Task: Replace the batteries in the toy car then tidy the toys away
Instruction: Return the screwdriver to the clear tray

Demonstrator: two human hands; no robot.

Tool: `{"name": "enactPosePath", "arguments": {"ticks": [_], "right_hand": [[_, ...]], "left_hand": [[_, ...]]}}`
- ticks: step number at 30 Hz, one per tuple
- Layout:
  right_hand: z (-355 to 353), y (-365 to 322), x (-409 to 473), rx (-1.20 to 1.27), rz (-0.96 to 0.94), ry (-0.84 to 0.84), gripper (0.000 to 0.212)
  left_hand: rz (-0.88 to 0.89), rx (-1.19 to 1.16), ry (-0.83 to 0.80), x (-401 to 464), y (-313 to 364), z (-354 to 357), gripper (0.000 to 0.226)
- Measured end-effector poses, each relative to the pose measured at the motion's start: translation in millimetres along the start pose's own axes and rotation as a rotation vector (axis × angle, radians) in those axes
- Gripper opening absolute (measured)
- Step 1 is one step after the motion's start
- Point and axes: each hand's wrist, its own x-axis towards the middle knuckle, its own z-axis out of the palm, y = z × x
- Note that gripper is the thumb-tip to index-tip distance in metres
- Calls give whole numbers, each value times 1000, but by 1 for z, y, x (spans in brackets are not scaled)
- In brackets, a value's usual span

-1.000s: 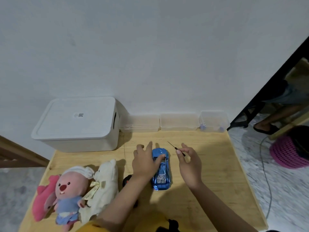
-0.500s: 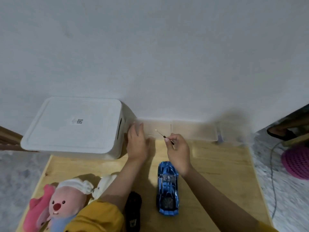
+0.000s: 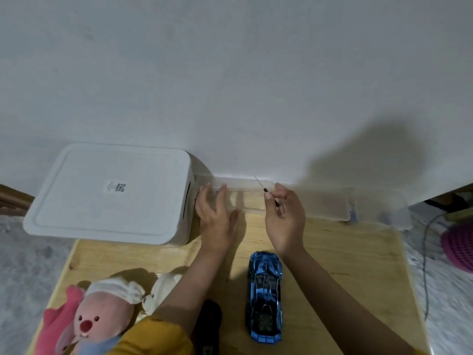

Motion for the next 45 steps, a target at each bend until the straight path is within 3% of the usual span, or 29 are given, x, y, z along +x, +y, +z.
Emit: {"name": "enactPosePath", "arguments": {"ticks": [5,8,10,14,19,25,31,36,45], "right_hand": [[-1,-1,11,-35,-62,12,6],[-2,15,8,-108,-321,44,13],[-2,24,4,-176,-375,34,9],[6,37,4,-404,-313,-7,5],[27,39,11,-569,-181,-99,4],[22,43,8,-468,-214,-18,12],[5,40,15,-382,-458,65,15],[0,37,26,-508,-588,31,29],[-5,57,18,-610,-597,-164,20]], "left_hand": [[18,49,-39,1,1,-3,71],[23,127,-107,5,0,-5,77],[26,146,-155,8,1,-7,78],[21,146,-206,17,1,-10,98],[33,146,-192,23,2,-12,97],[51,166,-182,20,1,-10,96],[41,177,-173,16,3,-11,102],[40,149,-101,6,5,-10,85],[-120,119,-173,-5,8,-8,46]]}}
